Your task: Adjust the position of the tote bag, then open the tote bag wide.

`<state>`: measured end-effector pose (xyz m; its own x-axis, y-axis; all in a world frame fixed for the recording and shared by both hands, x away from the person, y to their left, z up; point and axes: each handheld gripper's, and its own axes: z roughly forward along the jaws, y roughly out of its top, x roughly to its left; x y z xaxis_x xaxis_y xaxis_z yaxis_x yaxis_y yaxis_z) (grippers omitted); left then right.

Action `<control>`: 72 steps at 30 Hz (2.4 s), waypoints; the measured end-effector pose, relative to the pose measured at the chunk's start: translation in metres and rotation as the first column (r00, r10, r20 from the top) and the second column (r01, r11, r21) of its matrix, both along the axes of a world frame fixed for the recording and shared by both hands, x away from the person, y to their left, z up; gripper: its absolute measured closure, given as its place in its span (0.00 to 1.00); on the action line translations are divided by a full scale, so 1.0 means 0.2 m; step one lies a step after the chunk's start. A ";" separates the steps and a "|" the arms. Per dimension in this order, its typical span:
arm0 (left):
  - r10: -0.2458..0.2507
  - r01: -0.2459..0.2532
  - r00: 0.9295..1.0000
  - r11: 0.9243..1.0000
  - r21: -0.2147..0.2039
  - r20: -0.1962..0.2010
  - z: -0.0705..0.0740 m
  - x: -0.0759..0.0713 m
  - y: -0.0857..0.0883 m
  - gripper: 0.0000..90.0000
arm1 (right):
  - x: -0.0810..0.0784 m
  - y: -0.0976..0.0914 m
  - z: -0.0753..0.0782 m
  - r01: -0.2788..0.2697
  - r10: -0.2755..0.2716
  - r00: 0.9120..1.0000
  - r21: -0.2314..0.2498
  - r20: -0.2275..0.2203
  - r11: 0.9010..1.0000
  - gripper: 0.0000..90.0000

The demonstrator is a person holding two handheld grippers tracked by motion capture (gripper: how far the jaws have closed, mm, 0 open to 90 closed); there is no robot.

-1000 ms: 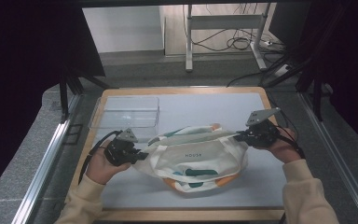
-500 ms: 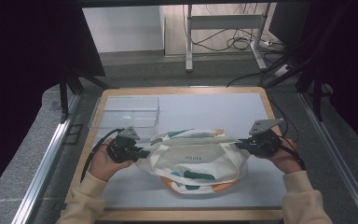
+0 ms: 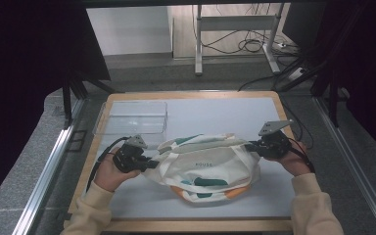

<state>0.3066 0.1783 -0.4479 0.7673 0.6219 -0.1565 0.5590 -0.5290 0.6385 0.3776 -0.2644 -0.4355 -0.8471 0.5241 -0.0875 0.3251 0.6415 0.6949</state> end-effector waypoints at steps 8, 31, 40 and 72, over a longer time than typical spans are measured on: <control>0.054 -0.050 0.997 0.994 -0.098 0.048 0.08 -0.03 0.10 0.61 | -0.10 -0.09 0.09 0.001 -0.007 0.999 0.124 0.045 0.992 0.43; 0.133 -0.112 0.963 0.988 -0.103 0.234 0.18 -0.12 0.13 0.39 | -0.19 0.02 0.18 0.105 -0.114 0.993 0.261 0.019 0.960 0.35; 0.105 -0.085 0.965 0.992 -0.091 0.242 0.20 -0.08 0.07 0.39 | -0.20 0.04 0.18 0.098 -0.110 0.993 0.252 0.033 0.963 0.35; -0.062 0.068 0.978 0.997 -0.028 0.198 0.20 0.22 -0.27 0.43 | -0.22 0.08 0.17 0.072 -0.083 0.996 0.247 0.032 0.966 0.35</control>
<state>0.3499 0.1249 -0.4088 0.8238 0.5665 -0.0187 0.3854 -0.5356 0.7514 0.3333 -0.2485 -0.4005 -0.8014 0.5978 0.0171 0.3343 0.4240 0.8417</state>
